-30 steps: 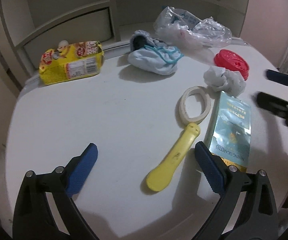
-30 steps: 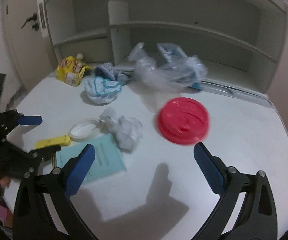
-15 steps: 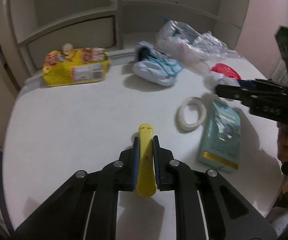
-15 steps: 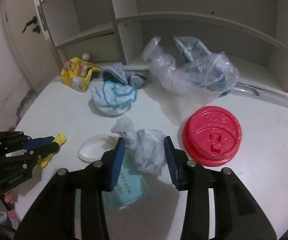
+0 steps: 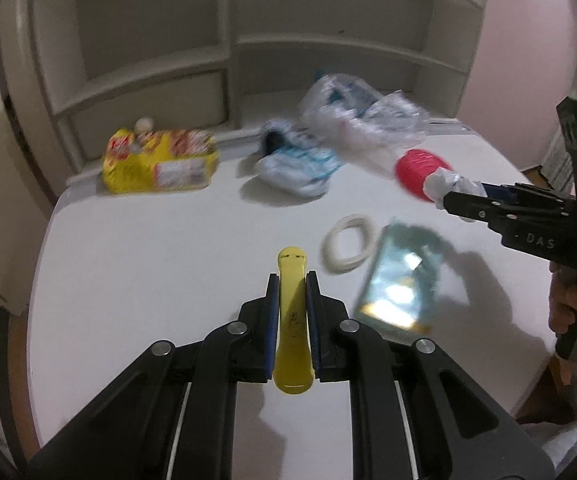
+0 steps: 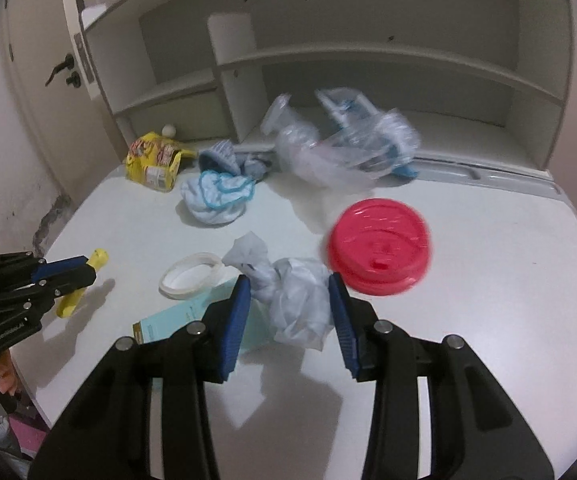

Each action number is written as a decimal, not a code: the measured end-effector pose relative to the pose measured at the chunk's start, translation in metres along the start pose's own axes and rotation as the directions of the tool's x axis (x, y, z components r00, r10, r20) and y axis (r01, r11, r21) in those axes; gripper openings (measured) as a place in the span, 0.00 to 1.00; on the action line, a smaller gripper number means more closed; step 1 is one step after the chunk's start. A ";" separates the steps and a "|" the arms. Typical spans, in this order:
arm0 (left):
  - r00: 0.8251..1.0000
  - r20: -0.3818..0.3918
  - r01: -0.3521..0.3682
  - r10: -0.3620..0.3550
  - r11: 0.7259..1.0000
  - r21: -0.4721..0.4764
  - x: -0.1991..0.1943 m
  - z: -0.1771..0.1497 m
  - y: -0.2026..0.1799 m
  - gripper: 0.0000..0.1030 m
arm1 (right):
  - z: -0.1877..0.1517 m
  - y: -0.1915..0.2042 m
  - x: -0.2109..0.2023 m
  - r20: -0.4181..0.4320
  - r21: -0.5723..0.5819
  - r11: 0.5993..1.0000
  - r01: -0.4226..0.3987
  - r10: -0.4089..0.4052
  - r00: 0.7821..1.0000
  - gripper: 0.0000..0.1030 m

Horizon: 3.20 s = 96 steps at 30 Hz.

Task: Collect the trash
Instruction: 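Carry the yellow handle and white bag to the bin and open both tools, then move both open tools back over the desk, then grasp the teal cigarette box with the left tool while the right tool grasps the red lid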

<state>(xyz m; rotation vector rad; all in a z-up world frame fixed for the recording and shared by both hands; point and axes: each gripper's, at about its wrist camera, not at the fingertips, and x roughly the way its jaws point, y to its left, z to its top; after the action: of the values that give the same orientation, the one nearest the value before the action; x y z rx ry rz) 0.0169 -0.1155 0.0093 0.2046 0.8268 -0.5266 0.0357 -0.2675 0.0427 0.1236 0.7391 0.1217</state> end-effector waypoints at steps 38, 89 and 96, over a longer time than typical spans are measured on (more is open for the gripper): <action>0.647 -0.636 0.751 -0.420 0.496 0.436 0.176 -0.163 -0.555 0.86 | -0.427 -0.393 -0.167 -0.354 0.856 0.352 0.378 -0.133 0.926 0.88; 0.981 -0.134 0.159 -0.137 0.973 0.168 0.097 0.017 -0.113 0.86 | -0.125 -0.178 -0.148 0.032 0.406 0.762 0.505 -0.564 0.825 0.94; 0.985 -0.070 0.165 -0.157 0.978 0.126 0.077 0.027 -0.090 0.57 | -0.096 -0.164 -0.129 0.040 0.380 0.799 0.466 -0.517 0.855 0.94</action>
<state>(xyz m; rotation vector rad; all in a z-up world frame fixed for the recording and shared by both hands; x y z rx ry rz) 0.0304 -0.2309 -0.0275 0.2771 0.8719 -0.7311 -0.1129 -0.4420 0.0322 0.2807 0.6227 -0.5258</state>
